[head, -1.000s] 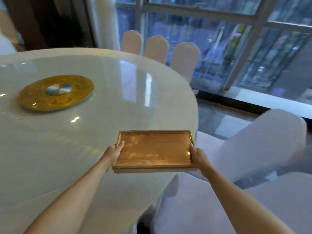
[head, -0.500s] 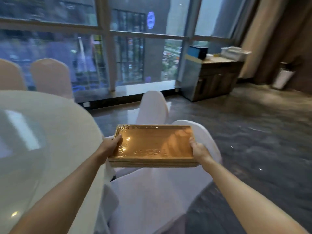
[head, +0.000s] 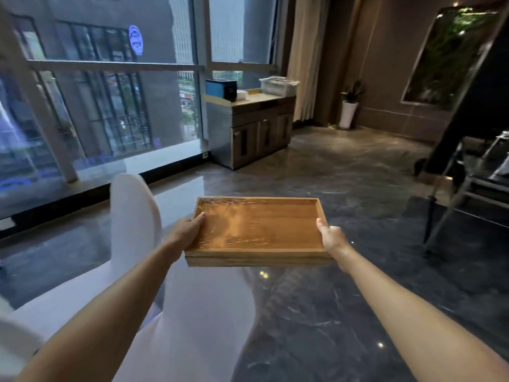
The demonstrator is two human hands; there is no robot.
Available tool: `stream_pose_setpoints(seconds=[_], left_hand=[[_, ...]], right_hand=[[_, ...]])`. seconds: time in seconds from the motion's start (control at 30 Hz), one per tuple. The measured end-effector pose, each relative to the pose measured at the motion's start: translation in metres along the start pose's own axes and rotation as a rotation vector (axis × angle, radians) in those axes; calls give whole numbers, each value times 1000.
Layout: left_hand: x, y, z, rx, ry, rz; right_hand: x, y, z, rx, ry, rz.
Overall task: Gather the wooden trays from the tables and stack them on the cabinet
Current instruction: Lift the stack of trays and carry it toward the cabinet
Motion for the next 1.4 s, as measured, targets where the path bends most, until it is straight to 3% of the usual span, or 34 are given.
stream_pose_setpoints(seconds=[0.27, 0.53, 0.8, 1.07, 1.4], left_hand=[[173, -91, -84, 4, 20, 1], [287, -179, -151, -1, 1, -6], [405, -333, -195, 24, -16, -12], [501, -530, -277, 3, -23, -43], [634, -743, -343, -114, 63, -55]], right_hand=[[-55, -201, -22, 20, -28, -36], [-70, -361, -16, 14, -4, -30], [-28, -560, -12, 27, -29, -47], [29, -791, 52, 0, 1, -10], [98, -1062, 90, 1, 14, 17]])
Point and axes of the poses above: each hand's wrist, its own y-axis away from the middle knuckle, its own x-axis out of the palm, z = x × y, the point moved 8 cm from there along -y, towards the middle knuckle, and after that the axes turned 10 degrees about -z, right-handed, at the moved point
